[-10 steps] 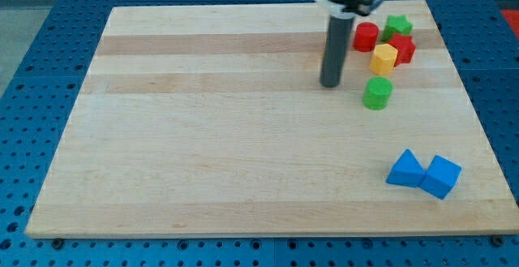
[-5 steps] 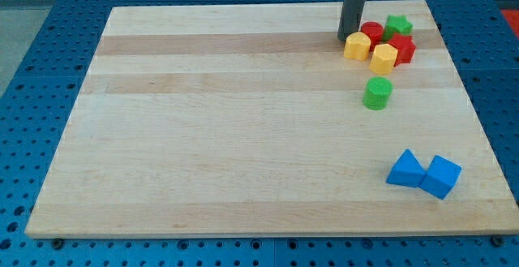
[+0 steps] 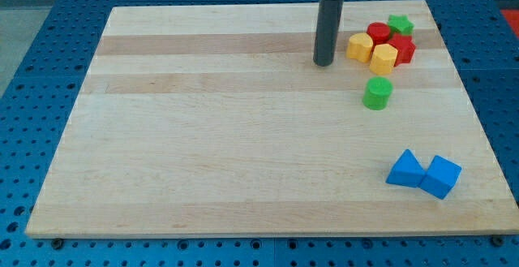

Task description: Move the group of blocks towards the top right of the board

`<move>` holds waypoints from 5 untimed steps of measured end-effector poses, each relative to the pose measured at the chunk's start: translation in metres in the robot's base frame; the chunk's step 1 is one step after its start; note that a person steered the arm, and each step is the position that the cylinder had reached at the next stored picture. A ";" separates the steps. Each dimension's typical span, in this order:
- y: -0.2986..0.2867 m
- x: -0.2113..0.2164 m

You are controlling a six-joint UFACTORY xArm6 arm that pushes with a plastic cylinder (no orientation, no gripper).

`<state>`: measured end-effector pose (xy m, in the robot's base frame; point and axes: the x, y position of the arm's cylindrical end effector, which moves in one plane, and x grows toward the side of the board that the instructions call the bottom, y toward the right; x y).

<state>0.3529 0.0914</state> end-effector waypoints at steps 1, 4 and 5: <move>0.006 -0.001; 0.041 -0.046; 0.041 -0.046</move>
